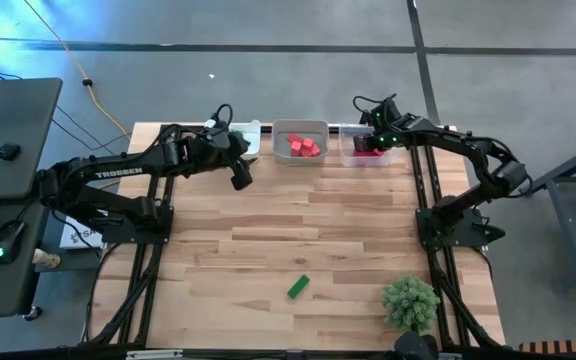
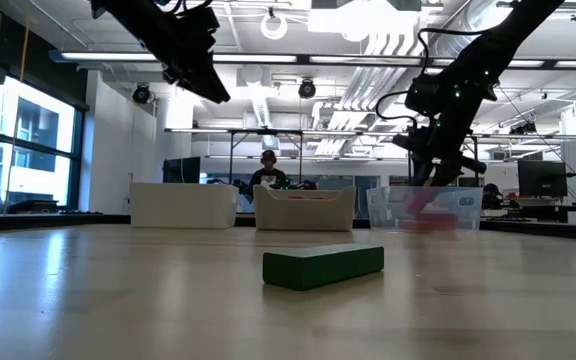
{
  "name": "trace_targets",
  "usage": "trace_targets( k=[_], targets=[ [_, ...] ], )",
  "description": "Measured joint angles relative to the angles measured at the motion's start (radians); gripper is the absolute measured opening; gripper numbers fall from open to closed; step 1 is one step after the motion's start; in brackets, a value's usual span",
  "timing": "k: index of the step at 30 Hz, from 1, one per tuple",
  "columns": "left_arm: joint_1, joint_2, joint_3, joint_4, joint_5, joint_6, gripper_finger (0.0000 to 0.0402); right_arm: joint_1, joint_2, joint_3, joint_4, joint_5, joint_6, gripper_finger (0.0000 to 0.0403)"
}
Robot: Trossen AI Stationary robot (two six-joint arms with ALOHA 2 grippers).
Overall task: Sort & place blocks by color
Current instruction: Put the red wooden block into the transparent bin
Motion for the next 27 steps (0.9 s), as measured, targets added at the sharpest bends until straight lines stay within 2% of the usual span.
trace_targets(
  k=[5, 14, 23, 27],
  targets=[
    [0.000, 0.000, 0.000, 0.000, 0.039, -0.040, 0.0225, 0.002, 0.000, 0.000, -0.002, 0.023, -0.010, 0.0125],
    [0.000, 0.000, 0.000, 0.000, 0.039, -0.040, 0.0225, 0.007, 0.000, 0.000, -0.002, 0.023, -0.037, 0.0128],
    [0.000, 0.000, 0.000, 0.000, 0.084, -0.043, 0.0225, 0.007, 0.000, 0.002, 0.000, 0.023, -0.045, 0.0189],
    [0.000, 0.000, 0.000, 0.000, 0.087, -0.076, 0.0225, 0.007, 0.000, 0.002, -0.001, 0.021, -0.045, 0.0199]
  ],
)
